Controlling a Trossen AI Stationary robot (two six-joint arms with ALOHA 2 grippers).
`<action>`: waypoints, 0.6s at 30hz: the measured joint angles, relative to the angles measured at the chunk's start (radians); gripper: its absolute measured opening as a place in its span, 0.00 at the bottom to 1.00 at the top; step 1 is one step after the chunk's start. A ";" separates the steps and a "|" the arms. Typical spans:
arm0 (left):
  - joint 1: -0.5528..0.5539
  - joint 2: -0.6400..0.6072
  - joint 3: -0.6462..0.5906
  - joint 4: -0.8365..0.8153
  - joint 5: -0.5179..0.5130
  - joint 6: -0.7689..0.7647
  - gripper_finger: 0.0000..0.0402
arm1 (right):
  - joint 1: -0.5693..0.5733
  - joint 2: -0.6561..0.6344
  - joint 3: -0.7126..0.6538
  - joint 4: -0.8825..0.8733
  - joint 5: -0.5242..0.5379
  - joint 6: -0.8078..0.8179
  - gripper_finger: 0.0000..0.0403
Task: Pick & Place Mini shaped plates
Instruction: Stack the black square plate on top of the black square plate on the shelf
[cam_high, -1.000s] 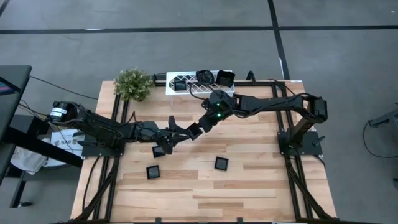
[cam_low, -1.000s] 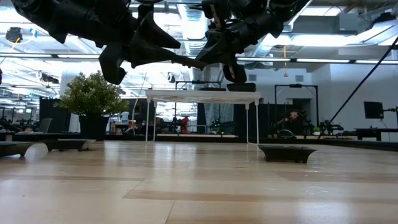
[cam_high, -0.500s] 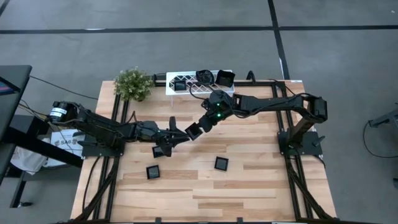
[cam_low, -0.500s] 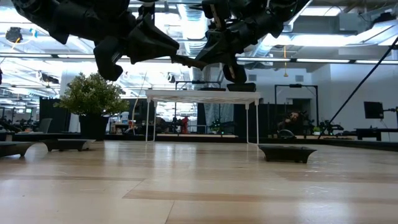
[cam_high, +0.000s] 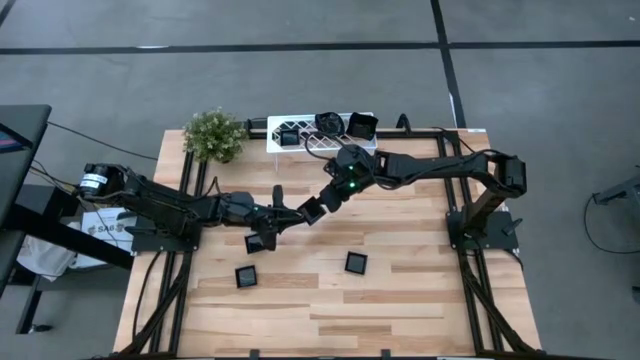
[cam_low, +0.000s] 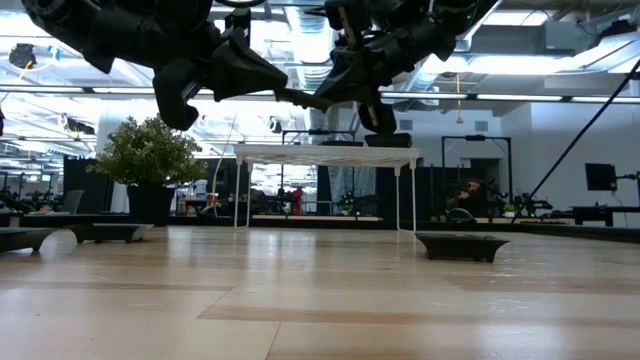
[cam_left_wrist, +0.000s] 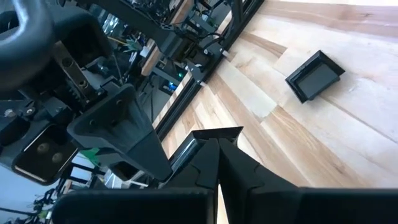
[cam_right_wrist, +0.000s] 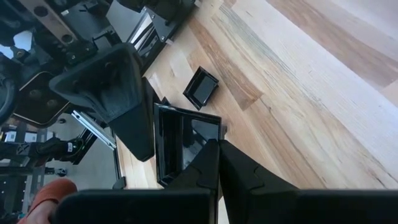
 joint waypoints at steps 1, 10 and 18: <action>0.000 0.000 0.000 0.000 0.001 0.000 0.02 | 0.000 0.000 0.000 0.000 0.000 0.000 0.00; 0.000 0.000 0.000 -0.002 -0.001 -0.029 0.19 | 0.000 0.000 0.000 0.000 0.000 -0.015 0.00; 0.005 0.000 0.000 -0.035 -0.009 -0.029 0.30 | 0.000 0.000 0.000 0.000 0.000 -0.015 0.00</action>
